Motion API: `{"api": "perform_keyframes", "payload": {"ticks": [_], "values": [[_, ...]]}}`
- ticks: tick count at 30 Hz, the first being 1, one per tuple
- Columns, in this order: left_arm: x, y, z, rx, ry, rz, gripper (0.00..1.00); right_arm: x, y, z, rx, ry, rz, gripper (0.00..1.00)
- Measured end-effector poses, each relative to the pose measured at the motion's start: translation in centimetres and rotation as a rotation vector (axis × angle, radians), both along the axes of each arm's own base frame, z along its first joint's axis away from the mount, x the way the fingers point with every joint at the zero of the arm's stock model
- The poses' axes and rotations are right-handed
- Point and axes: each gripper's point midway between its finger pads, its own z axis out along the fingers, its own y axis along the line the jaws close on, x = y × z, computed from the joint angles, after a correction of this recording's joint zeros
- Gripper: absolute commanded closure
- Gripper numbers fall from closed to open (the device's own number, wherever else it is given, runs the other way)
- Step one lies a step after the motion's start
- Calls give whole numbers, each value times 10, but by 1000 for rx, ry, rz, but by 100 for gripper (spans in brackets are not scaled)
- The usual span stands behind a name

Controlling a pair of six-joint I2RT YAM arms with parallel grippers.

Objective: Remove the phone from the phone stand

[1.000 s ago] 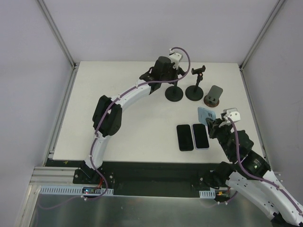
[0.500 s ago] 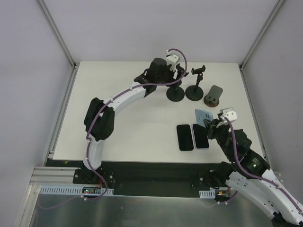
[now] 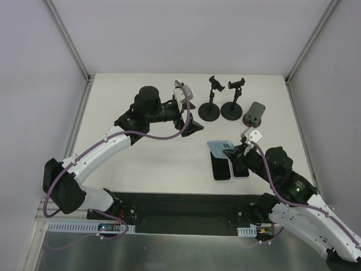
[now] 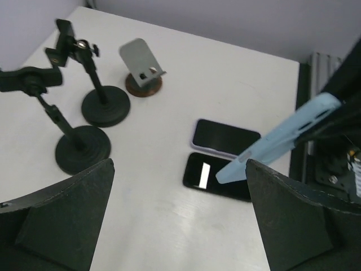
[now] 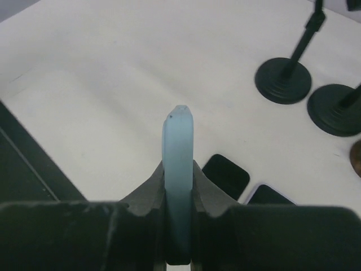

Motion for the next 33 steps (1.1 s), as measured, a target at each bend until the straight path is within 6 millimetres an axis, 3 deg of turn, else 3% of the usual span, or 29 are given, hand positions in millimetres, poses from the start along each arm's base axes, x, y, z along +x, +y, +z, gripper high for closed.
{"api": "perform_keyframes", "payload": {"ticks": [3,8,16,21,27,30,33], "values": [[-37,9,-13,4,9,-117,1,-12,19,8,12,11,127,99],[-82,22,-34,17,68,-258,3,-32,44,30,47,11,314,99],[-134,26,-29,-11,95,-449,10,-55,72,57,100,12,532,99],[-151,24,-34,-5,126,-514,25,-60,79,54,100,41,588,99],[-156,27,-47,17,183,-516,41,-63,85,52,104,59,626,99],[-160,26,-49,21,197,-523,52,-64,87,54,111,56,639,99],[-164,25,-51,25,211,-535,70,-64,89,55,116,53,646,99]]}}
